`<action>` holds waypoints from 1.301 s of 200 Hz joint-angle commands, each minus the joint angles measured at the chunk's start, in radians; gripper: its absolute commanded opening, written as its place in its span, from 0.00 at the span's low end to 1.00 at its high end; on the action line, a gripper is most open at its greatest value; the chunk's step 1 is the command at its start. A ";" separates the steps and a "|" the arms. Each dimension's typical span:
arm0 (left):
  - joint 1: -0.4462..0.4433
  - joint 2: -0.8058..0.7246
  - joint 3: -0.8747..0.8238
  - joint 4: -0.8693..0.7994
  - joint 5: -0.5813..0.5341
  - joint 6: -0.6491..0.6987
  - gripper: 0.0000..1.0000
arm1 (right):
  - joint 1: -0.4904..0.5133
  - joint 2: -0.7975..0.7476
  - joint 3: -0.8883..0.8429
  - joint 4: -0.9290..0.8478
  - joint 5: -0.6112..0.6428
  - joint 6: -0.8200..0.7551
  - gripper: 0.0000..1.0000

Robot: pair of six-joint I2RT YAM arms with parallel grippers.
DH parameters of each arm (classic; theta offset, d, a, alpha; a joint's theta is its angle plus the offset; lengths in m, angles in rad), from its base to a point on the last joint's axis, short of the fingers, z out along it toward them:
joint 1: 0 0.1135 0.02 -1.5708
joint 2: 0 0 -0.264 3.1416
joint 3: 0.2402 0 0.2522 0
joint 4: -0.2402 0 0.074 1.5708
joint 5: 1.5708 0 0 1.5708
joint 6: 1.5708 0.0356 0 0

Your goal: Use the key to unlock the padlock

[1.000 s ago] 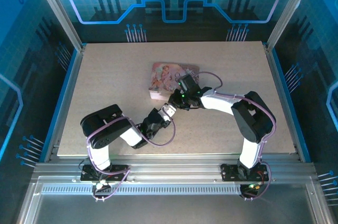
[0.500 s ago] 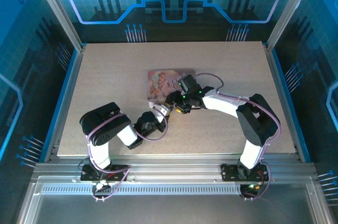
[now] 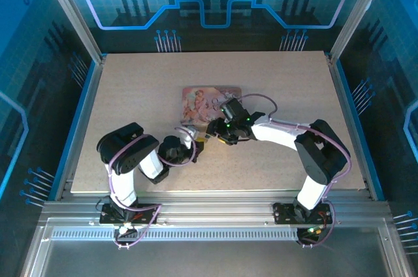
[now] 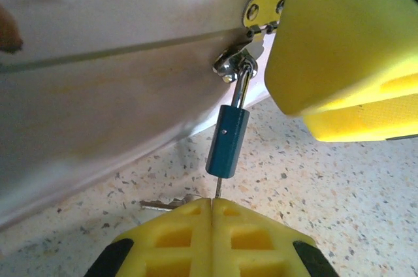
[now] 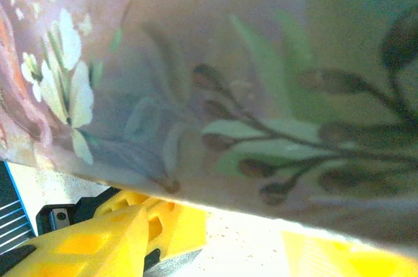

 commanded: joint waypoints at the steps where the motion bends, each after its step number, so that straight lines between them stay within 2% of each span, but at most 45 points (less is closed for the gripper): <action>1: 0.015 -0.062 -0.011 -0.015 0.083 -0.048 0.00 | 0.013 0.018 0.001 0.024 0.023 -0.021 0.55; 68: 0.018 -0.161 0.019 -0.124 0.121 -0.040 0.00 | 0.014 0.104 0.028 0.082 0.019 0.003 0.53; 92: 0.021 -0.179 0.025 -0.138 0.126 -0.042 0.00 | 0.014 0.126 0.043 0.077 0.021 0.003 0.48; 142: 0.027 -0.190 0.040 -0.151 0.134 -0.063 0.00 | 0.015 0.142 0.026 0.077 -0.002 0.035 0.48; 183: 0.028 -0.184 0.041 -0.137 0.130 -0.084 0.00 | 0.016 0.137 -0.012 0.103 -0.024 0.078 0.53; 260: 0.050 -0.103 0.021 0.008 0.151 -0.177 0.00 | 0.022 0.095 -0.091 0.237 -0.021 0.097 0.53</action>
